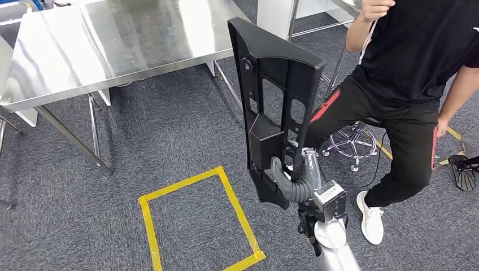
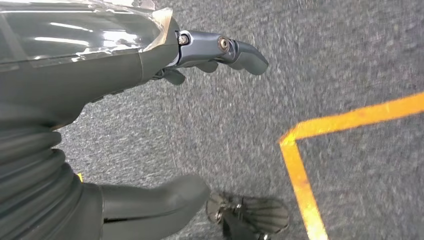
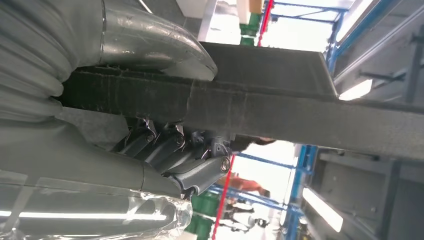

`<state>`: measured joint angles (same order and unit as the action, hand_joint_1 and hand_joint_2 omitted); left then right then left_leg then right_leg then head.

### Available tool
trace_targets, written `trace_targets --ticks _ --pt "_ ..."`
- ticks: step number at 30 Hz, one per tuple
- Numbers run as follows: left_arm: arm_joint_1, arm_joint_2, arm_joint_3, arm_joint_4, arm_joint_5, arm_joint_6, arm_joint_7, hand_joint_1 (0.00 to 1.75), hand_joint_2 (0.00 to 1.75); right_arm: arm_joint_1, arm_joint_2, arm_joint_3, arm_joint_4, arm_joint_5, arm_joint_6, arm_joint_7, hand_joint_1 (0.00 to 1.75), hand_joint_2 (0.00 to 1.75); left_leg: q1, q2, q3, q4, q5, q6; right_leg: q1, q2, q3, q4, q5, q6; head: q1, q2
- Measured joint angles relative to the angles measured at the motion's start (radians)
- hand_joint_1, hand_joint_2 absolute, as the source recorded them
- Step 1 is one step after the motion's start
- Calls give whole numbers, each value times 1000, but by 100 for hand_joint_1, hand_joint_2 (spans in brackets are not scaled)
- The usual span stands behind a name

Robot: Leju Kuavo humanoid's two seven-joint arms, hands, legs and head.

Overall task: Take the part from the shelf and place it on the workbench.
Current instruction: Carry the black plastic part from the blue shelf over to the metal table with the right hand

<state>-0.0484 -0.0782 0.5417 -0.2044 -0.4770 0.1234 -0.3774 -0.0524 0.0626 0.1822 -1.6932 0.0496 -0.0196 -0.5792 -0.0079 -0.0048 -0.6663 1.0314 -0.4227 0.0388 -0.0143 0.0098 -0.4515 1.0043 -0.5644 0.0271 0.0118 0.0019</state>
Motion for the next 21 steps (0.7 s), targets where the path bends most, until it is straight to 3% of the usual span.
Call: trace_targets --ticks 2,3,5,7,8,9,10,11,12,13,14,15,17,19,21 --pt "-1 -1 0 -1 -1 -1 -2 0 175 1 1 0 -2 1 0 1 175 175 1 -2 30 -13 -5 15 3 -1 0 35 3 13 1 0" --pt "-2 -1 0 -1 -1 -1 -2 0 175 0 1 0 -2 1 -1 1 175 175 2 -3 46 -15 -10 22 3 -2 -19 73 2 16 1 0" --pt "-3 -1 0 -1 -2 -1 -3 0 175 0 1 0 -2 2 -1 1 175 175 2 -5 66 -18 -24 30 2 -3 -98 189 -23 8 3 0" --pt "-3 -2 0 -1 -2 -1 -3 0 175 5 0 0 -2 3 -1 1 175 175 1 -8 86 -18 -45 32 2 -3 -183 270 -72 1 5 0" --pt "-2 -3 0 -1 -2 -1 -3 0 175 7 0 0 -2 3 -1 1 175 175 0 -10 99 -18 -56 32 2 -3 -208 270 -87 2 5 0" --pt "-1 -4 0 -1 -2 -1 -3 0 175 8 0 0 -2 3 -1 1 175 175 0 -13 113 -18 -68 31 2 -3 -219 243 -81 6 5 0" --pt "-1 -5 0 -1 -2 -1 -3 0 175 8 0 0 -2 3 -1 1 175 175 -1 -14 130 -18 -80 29 2 -3 -218 192 -51 14 5 0" --pt "0 -6 0 0 -2 -1 -3 0 175 9 -1 0 -1 3 -1 1 175 175 -1 -16 142 -18 -93 27 3 -4 -211 133 8 25 6 0" --pt "0 -7 0 0 -2 -1 -3 0 175 9 -1 0 -1 3 -1 1 175 175 -3 -17 155 -18 -105 23 5 -6 -206 82 63 29 5 0" --pt "-1 -8 0 1 -2 -1 -3 0 175 9 -1 0 -1 3 -1 1 175 175 -4 -18 161 -20 -114 18 9 -6 -198 45 109 25 5 0" --pt "-1 -8 0 1 -2 -1 -3 0 175 9 -1 0 -1 3 -1 2 175 175 -6 -18 165 -21 -118 12 12 -6 -195 28 136 14 5 0" --pt "-1 -8 0 1 -2 -1 -3 0 175 8 -1 0 -1 3 -1 2 175 175 -7 -17 169 -18 -117 7 11 -4 -190 20 136 -3 5 0" --pt "-2 -7 0 0 -2 -1 -3 0 175 8 1 0 -2 4 -1 2 175 175 -8 -14 156 16 -106 -1 1 -1 -166 9 132 -23 8 0" --pt "-4 -6 0 -1 -2 -1 -3 0 175 6 3 -1 -3 4 -1 1 175 175 -3 -10 102 109 -103 -12 -6 -1 -135 0 119 -36 7 0" --pt "-4 -7 0 -1 -2 -1 -3 0 175 6 4 -1 -2 5 -1 1 175 175 5 -5 20 217 -145 -27 -5 0 -115 -2 101 -44 5 0"
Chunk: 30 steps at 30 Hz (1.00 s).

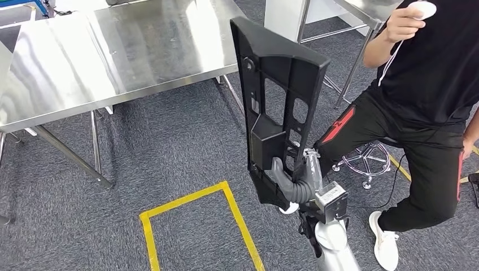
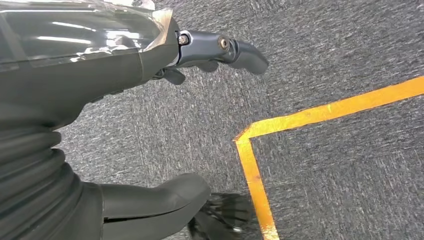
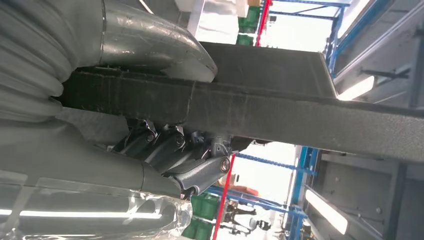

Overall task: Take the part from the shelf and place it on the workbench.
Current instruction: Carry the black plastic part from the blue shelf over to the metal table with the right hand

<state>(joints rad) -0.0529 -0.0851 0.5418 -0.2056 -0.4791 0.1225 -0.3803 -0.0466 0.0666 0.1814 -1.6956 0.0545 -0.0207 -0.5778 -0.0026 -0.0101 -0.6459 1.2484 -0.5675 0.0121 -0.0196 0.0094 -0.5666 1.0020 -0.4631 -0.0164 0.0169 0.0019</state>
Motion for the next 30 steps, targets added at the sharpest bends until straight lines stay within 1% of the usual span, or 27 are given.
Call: trace_targets --ticks 1,2,3,4,5,6,7,8,9,11,12,13,14,15,16,17,18,19,20,21,22,23,25,26,27,28,30 --pt "1 0 0 0 0 0 0 0 175 1 1 0 0 1 0 0 175 175 4 2 -36 31 -26 -6 0 1 10 0 -10 0 0 0" --pt "2 0 0 0 0 0 0 0 175 1 1 0 0 3 1 0 175 175 8 3 -59 37 -40 -9 0 2 22 0 -20 2 0 0" --pt "3 0 0 0 -1 0 0 0 175 1 1 0 1 6 2 1 175 175 11 5 -67 13 -30 -11 0 3 35 0 -30 4 0 0" --pt "3 0 1 0 -1 0 0 0 175 1 2 0 1 8 3 1 175 175 13 6 -61 -37 5 -9 0 3 50 0 -41 6 0 0" --pt "3 0 1 0 -1 0 0 0 175 -1 4 0 1 10 4 1 175 175 14 7 -44 -102 58 -6 0 3 60 -1 -52 9 0 0" --pt "4 1 2 0 -1 0 0 0 175 -3 5 1 2 12 5 1 175 175 11 8 -29 -157 103 -2 1 4 72 -1 -62 13 -1 0" --pt "4 1 2 0 -1 1 0 0 175 -7 6 1 3 13 6 2 175 175 8 7 -17 -196 135 4 3 5 81 -3 -72 19 -1 0" --pt "4 1 3 0 -1 2 0 0 175 -11 7 1 4 14 7 2 175 175 4 7 -9 -219 150 10 5 5 90 -5 -77 26 -2 0" --pt "4 1 4 0 -1 3 1 0 175 -14 7 2 5 14 8 3 175 175 0 8 -2 -224 150 16 8 6 101 -6 -78 34 -3 0" --pt "2 -1 6 0 0 6 2 0 175 -19 8 2 6 14 9 3 175 175 -1 6 23 -240 154 28 13 5 104 9 -73 47 -3 0" --pt "2 -2 8 0 0 14 3 0 175 -22 9 2 7 14 9 3 175 175 0 5 36 -247 156 34 13 4 88 40 -72 50 -2 0" --pt "1 -3 10 0 0 24 5 0 175 -25 9 2 9 14 9 2 175 175 2 2 45 -253 153 38 13 3 58 90 -77 50 -1 0" --pt "0 -4 12 0 0 34 6 0 175 -26 9 3 11 15 9 2 175 175 3 0 52 -257 149 42 10 1 16 152 -91 48 0 0" --pt "0 -4 14 0 -1 44 6 0 175 -27 8 3 14 16 9 1 175 175 3 -4 55 -257 143 46 10 1 -29 213 -113 44 1 0" --pt "0 -5 16 0 -1 48 7 0 175 -27 8 3 17 18 8 1 175 175 3 -9 58 -257 138 47 10 1 -70 258 -137 43 3 0" --pt "0 -7 18 0 -1 51 8 0 175 -26 7 3 20 19 8 1 175 175 3 -15 63 -257 132 47 9 1 -97 276 -151 44 3 0" --pt "1 -8 20 0 -1 53 10 0 175 -25 7 4 23 21 8 1 175 175 3 -21 69 -257 127 46 9 1 -106 260 -144 49 3 0" --pt "1 -10 21 0 -1 56 11 0 175 -25 7 4 26 22 8 1 175 175 3 -29 77 -257 121 43 7 1 -98 212 -114 61 3 0" --pt "2 -12 23 0 -2 58 12 0 175 -26 6 4 27 23 7 1 175 175 4 -37 85 -257 115 40 4 5 -78 142 -69 75 3 0" --pt "1 -13 25 0 -2 59 14 0 175 -26 6 4 29 24 7 1 175 175 3 -45 92 -256 109 35 2 10 -60 76 -28 83 3 0" --pt "1 -14 26 0 -3 62 16 0 175 -27 6 5 30 25 6 1 175 175 2 -52 95 -254 104 30 2 14 -45 30 -3 80 3 0" --pt "1 -14 26 0 -3 65 17 0 175 -29 6 6 31 26 6 1 175 175 1 -57 95 -253 99 24 2 17 -36 5 14 69 3 0" --pt "3 -14 27 0 -5 73 20 0 175 -32 6 9 34 27 4 1 175 175 0 -62 93 -248 95 16 4 12 -28 3 19 41 3 0" --pt "4 -13 28 0 -6 77 20 0 175 -33 7 10 34 27 3 1 175 175 1 -57 91 -242 92 12 2 9 -23 1 25 35 2 0" --pt "4 -13 28 0 -7 80 20 0 175 -35 8 12 34 27 2 1 175 175 2 -46 85 -226 83 8 0 5 -18 0 24 29 1 0" --pt "3 -12 29 0 -8 81 20 0 175 -37 9 14 35 28 2 1 175 175 4 -31 68 -193 66 2 -1 0 -12 -1 23 24 -2 0" --pt "0 -14 29 0 -11 83 20 0 175 -38 9 17 36 29 2 1 175 175 7 -4 4 -77 14 -9 1 -11 -7 -2 17 15 -6 0"
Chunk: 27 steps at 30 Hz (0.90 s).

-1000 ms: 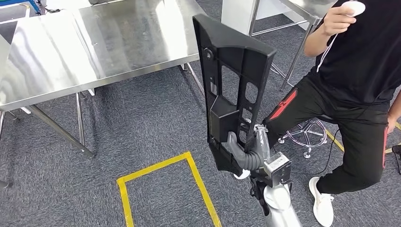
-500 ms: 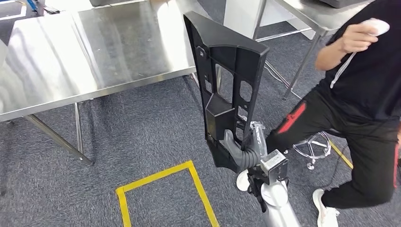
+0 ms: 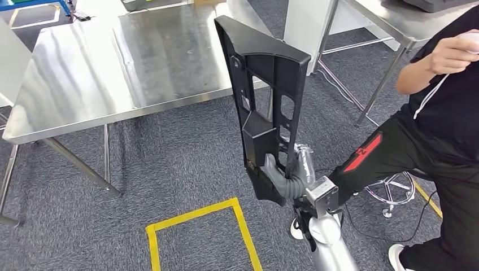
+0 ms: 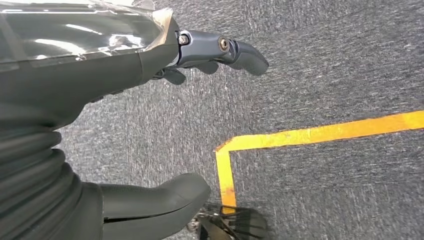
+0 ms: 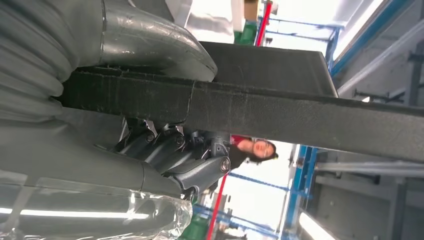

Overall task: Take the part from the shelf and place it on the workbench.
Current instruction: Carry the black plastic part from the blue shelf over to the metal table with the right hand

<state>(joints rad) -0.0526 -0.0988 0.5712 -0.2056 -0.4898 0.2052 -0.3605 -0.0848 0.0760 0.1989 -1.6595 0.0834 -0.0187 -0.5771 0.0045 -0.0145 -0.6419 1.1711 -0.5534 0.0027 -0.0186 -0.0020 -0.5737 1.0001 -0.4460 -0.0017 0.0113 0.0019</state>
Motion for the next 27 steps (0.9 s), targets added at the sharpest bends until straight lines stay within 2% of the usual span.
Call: trace_targets --ticks 1,2,3,4,6,7,9,13,17,24,27 --pt "0 -1 1 0 -1 1 0 0 175 0 0 1 2 0 0 0 175 175 2 6 -38 61 -23 -3 2 -6 1 0 -2 -3 0 0" --pt "2 -1 1 0 -1 3 -1 0 175 1 0 2 4 1 0 0 175 175 3 9 -66 100 -32 -5 4 -11 2 0 -4 -5 -1 0" --pt "3 -1 3 0 -1 4 -1 0 175 1 0 3 6 1 0 0 175 175 4 10 -77 104 -23 -4 6 -16 3 0 -6 -7 -1 0" --pt "3 -1 4 0 -1 5 -2 0 175 1 0 4 8 1 0 0 175 175 4 11 -67 69 4 -1 8 -19 5 0 -7 -8 -1 0" --pt "3 0 6 0 -1 6 -2 0 175 -1 0 5 9 1 0 0 175 175 0 17 -8 -64 74 14 12 -23 9 0 -10 -7 0 0" --pt "2 1 7 0 -1 6 -3 0 175 -2 1 5 9 1 0 0 175 175 -3 20 17 -119 91 21 13 -25 11 0 -11 -5 0 0" --pt "1 2 10 0 -2 6 -4 0 175 -5 2 6 10 1 0 -1 175 175 -11 26 39 -164 97 31 16 -27 11 0 -14 1 1 0" --pt "2 2 14 0 -2 0 -5 0 175 -9 4 6 12 0 -1 1 175 175 -17 23 46 -169 114 19 21 -29 10 2 -20 1 2 0" --pt "1 2 14 0 -2 -8 -6 0 175 -13 4 6 13 0 -2 1 175 175 -21 22 47 -169 112 27 19 -30 15 -4 -19 8 2 0" --pt "1 -1 14 0 -11 -26 -18 0 175 -14 5 6 13 0 -3 1 175 175 -22 23 47 -169 109 34 17 -30 17 -9 -18 9 2 0" --pt "1 1 14 0 -15 -29 -20 0 175 -14 7 6 13 0 -5 2 175 175 -24 22 47 -171 104 51 8 -32 25 -20 -15 25 1 0"
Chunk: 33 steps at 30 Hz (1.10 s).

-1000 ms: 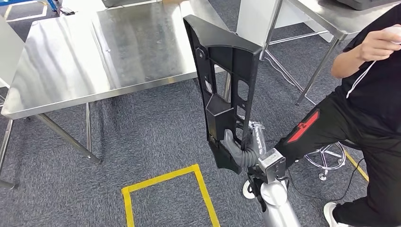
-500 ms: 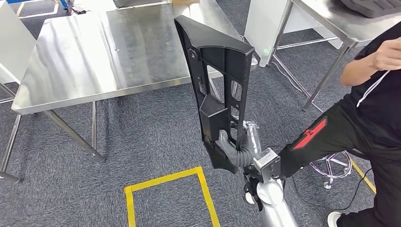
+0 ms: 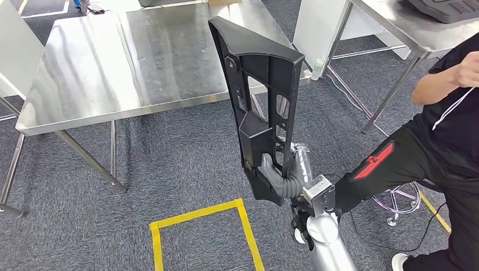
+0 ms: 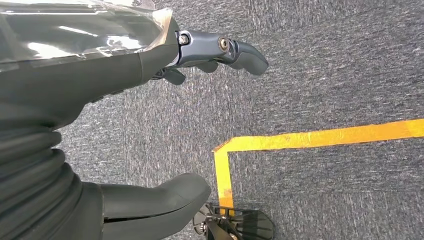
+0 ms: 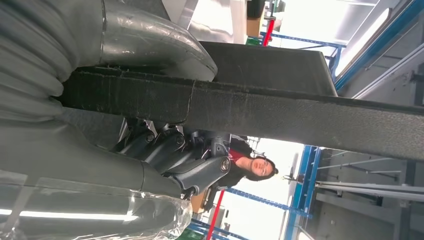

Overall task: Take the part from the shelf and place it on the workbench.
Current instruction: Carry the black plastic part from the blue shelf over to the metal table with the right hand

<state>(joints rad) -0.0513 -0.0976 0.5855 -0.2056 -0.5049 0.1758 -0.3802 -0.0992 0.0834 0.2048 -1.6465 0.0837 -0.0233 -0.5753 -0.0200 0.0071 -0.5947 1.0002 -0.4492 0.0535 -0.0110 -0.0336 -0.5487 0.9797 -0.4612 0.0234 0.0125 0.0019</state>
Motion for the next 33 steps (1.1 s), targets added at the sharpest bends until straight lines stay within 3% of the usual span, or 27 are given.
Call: trace_targets --ticks 1,3,6,7,8,9,11,12,14,16,18,19,21,22,23,24,26,28,30,33 --pt "0 0 0 0 -2 0 0 0 175 0 2 -1 -1 0 -1 0 175 175 4 -1 9 -10 3 7 -1 1 2 -1 0 6 0 0" --pt "-1 -2 0 0 -6 -1 0 0 175 -1 4 -2 -2 1 -2 0 175 175 14 -3 32 -37 16 18 3 11 -15 42 -21 4 0 0" --pt "-4 -3 0 0 -8 -1 1 0 175 3 3 -3 -1 1 -5 0 175 175 21 -8 45 -48 21 21 -3 28 -116 237 -95 -2 2 0" --pt "-3 -4 0 0 -8 -1 2 0 175 5 2 -4 -1 1 -5 1 175 175 22 -12 46 -48 20 18 -8 29 -144 283 -106 2 2 0" --pt "-2 -4 0 0 -9 -1 3 0 175 7 2 -4 -1 2 -5 1 175 175 24 -15 47 -47 17 14 -13 30 -153 291 -101 12 2 0" --pt "-1 -5 0 0 -10 -2 5 0 175 8 1 -4 -1 3 -5 1 175 175 28 -18 50 -45 13 7 -19 30 -141 256 -79 26 2 0" --pt "-1 -4 0 0 -12 -5 6 0 175 7 1 -4 -1 5 -5 1 175 175 35 -24 54 -32 -1 -13 -32 29 -76 115 -17 53 3 0" --pt "-1 -3 0 0 -14 -6 7 0 175 7 2 -4 -1 6 -5 0 175 175 37 -27 53 -21 -11 -25 -35 30 -48 61 3 55 3 0" --pt "-2 1 0 0 -17 -8 8 0 175 7 2 -5 -1 7 -6 1 175 175 36 -28 50 -9 -26 -41 -32 32 -28 27 10 39 3 0" --pt "-2 1 0 0 -18 -9 9 0 175 8 3 -5 -2 8 -6 1 175 175 41 -27 51 -7 -31 -49 -29 34 -27 30 7 17 2 0" --pt "-2 1 0 0 -19 -10 9 0 175 7 3 -6 -2 8 -6 1 175 175 47 -20 35 31 -53 -56 -29 34 -23 31 3 2 2 0" --pt "-3 1 0 0 -19 -10 10 0 175 7 4 -5 -2 8 -6 1 175 175 49 -16 10 80 -78 -59 -28 34 -20 30 1 -4 2 0" --pt "-2 1 0 0 -20 -9 12 0 175 7 4 -5 -2 9 -6 1 175 175 48 -11 -72 223 -134 -63 -22 33 -17 30 -5 -13 1 0" --pt "-1 0 0 0 -20 -8 13 0 175 7 4 -5 -2 10 -6 1 175 175 48 -11 -110 277 -146 -62 -19 33 -14 31 -8 -17 1 0" --pt "0 0 0 0 -20 -7 16 0 175 7 5 -5 -2 12 -6 2 175 175 48 -10 -132 300 -137 -59 -15 33 -11 31 -11 -20 1 0" --pt "0 0 0 0 -20 -6 17 0 175 7 5 -5 -2 13 -6 2 175 175 46 -10 -133 280 -109 -53 -12 33 -5 31 -15 -22 1 0" --pt "-1 0 0 0 -20 -4 20 0 175 4 7 -4 -2 14 -6 3 175 175 38 -10 -86 150 -21 -30 -7 34 10 29 -26 -22 1 0" --pt "-2 1 0 0 -20 -2 21 0 175 0 10 -4 -2 16 -6 4 175 175 27 -4 -38 43 25 -12 -1 34 21 28 -37 -16 2 0" --pt "-3 1 0 0 -20 0 22 0 175 -3 12 -4 -2 16 -6 6 175 175 18 0 -28 23 22 -6 0 33 26 23 -43 -6 2 0" --pt "-2 -1 0 0 -19 2 24 0 175 -6 14 -4 -4 17 -6 8 175 175 20 -4 -3 -5 25 -1 2 30 21 41 -58 4 4 0"
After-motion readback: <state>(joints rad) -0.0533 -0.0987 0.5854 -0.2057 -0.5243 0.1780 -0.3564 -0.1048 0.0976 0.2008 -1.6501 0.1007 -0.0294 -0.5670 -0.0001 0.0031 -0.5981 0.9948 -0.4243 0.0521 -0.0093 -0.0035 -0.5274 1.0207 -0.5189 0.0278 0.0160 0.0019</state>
